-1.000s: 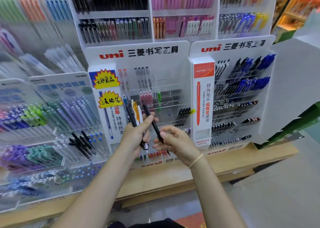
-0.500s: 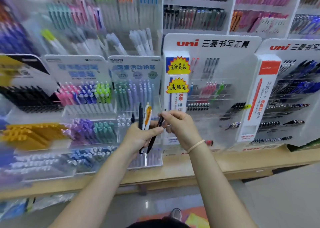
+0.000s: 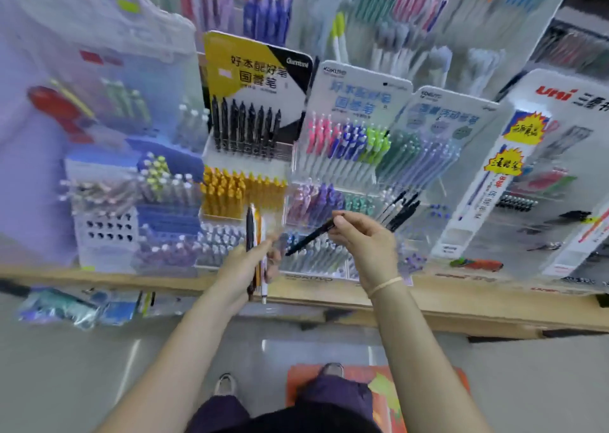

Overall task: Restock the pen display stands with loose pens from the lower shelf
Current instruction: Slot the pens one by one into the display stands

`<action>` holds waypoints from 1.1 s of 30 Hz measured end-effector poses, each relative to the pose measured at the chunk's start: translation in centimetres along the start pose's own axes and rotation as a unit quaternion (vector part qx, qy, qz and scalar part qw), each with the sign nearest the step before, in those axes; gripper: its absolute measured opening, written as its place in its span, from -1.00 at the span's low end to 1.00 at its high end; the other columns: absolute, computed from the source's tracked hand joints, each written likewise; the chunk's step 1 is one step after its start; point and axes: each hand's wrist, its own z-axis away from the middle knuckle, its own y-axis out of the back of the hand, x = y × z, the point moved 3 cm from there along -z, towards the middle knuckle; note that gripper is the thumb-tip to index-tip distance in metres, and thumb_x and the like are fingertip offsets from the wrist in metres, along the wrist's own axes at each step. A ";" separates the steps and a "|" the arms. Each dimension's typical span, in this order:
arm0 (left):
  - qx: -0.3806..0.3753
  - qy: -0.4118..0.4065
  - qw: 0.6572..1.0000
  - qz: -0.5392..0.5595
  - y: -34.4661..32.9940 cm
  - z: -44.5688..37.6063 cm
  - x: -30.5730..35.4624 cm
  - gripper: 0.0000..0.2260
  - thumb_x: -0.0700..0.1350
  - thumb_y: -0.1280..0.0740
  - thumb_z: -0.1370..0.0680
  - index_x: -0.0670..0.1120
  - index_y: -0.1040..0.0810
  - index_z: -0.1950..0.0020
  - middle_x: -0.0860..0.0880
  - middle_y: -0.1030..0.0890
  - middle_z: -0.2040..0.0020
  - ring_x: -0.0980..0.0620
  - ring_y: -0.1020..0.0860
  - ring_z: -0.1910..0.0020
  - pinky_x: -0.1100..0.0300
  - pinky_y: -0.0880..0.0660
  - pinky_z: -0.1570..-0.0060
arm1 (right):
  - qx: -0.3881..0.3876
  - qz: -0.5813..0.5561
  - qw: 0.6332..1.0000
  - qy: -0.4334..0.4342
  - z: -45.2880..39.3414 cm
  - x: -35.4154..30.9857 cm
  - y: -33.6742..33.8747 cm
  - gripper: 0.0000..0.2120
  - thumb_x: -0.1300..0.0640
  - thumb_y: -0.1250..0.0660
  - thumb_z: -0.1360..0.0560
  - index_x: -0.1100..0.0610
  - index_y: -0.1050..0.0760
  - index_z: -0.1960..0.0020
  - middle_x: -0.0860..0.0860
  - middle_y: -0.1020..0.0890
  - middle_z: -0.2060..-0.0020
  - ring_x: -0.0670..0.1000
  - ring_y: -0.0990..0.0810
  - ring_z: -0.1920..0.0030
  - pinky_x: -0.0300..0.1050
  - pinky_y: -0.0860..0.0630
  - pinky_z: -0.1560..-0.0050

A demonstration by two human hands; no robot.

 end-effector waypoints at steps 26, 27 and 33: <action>-0.040 -0.068 0.996 0.049 0.0 -3.0 12.6 -0.79 -0.21 -0.18 -0.69 -0.12 -0.51 -0.29 -0.17 -0.72 0.11 -0.07 -0.68 0.30 0.15 -0.63 0.33 | 0.030 0.121 0.970 0.211 -11.0 -9.9 -10.2 -0.88 0.34 -0.44 -0.48 0.24 -0.67 -0.01 -0.01 -0.68 0.24 -0.08 -0.64 0.21 -0.16 -0.62 0.01; -0.041 -0.064 0.996 0.051 -0.1 -3.2 12.5 -0.79 -0.21 -0.18 -0.69 -0.12 -0.51 -0.29 -0.18 -0.72 0.10 -0.08 -0.68 0.30 0.15 -0.63 0.33 | 0.025 0.134 0.969 0.208 -11.4 -9.6 -10.4 -0.88 0.33 -0.44 -0.49 0.24 -0.67 -0.01 0.01 -0.69 0.23 -0.07 -0.64 0.21 -0.14 -0.62 0.01; -0.059 -0.050 0.996 0.043 0.3 -4.3 12.0 -0.75 -0.20 -0.21 -0.68 -0.10 -0.50 -0.35 -0.22 -0.71 -0.05 -0.09 -0.69 0.22 0.09 -0.68 0.18 | 0.011 0.167 0.970 0.177 -12.7 -9.2 -10.8 -0.89 0.29 -0.41 -0.52 0.23 -0.66 -0.03 0.04 -0.68 0.24 0.04 -0.62 0.25 -0.12 -0.61 0.18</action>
